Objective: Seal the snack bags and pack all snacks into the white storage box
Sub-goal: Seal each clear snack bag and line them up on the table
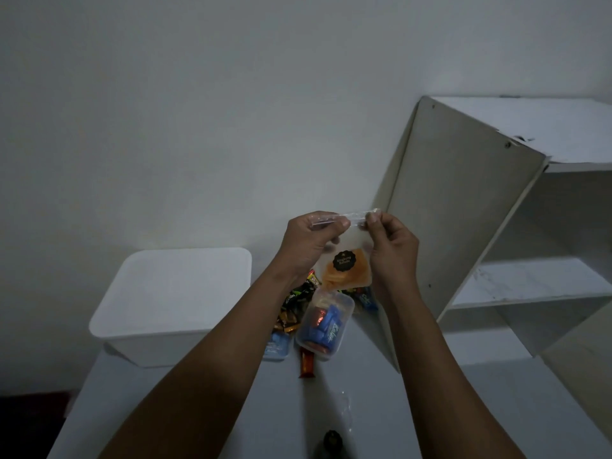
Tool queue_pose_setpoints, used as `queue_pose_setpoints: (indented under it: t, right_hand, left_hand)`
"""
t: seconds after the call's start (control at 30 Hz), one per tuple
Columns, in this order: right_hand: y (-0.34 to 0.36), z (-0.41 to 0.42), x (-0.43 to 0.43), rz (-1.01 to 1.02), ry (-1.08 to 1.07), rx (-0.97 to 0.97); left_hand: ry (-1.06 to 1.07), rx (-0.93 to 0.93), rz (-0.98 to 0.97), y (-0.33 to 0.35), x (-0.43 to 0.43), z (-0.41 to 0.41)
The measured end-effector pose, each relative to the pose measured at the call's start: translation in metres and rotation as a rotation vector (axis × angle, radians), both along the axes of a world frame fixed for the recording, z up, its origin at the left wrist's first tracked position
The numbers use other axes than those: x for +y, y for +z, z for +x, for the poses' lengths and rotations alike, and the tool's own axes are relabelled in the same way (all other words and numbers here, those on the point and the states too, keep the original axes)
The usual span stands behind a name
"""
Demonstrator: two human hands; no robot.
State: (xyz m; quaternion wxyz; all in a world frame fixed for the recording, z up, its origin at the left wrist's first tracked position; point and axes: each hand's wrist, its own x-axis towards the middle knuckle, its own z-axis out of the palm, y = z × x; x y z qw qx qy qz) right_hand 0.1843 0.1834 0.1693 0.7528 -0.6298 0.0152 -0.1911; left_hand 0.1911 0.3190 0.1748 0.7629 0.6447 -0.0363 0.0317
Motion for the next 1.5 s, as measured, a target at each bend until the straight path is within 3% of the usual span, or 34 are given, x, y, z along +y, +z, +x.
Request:
queue_pose_setpoints:
  t: [0.43,0.67,0.87,1.13,1.5]
  right_hand:
    - [-0.001,-0.002,0.002,-0.065,0.076,-0.029]
    - [0.001,-0.005,0.003,0.033,0.058,-0.004]
    - [0.006,-0.010,0.006,-0.065,0.142,0.003]
    - [0.010,-0.007,0.006,-0.049,0.093,-0.016]
    - [0.018,-0.009,0.011,-0.079,0.131,0.013]
  left_hand:
    - [0.062,-0.059,0.095,0.000,0.005,0.000]
    - [0.023,-0.016,-0.071,0.000,0.010,-0.002]
    - [0.007,-0.066,0.012,0.002,0.011,-0.004]
    - [0.000,-0.015,-0.228,0.000,0.014,-0.008]
    - [0.037,-0.042,-0.262,0.002,0.012,-0.011]
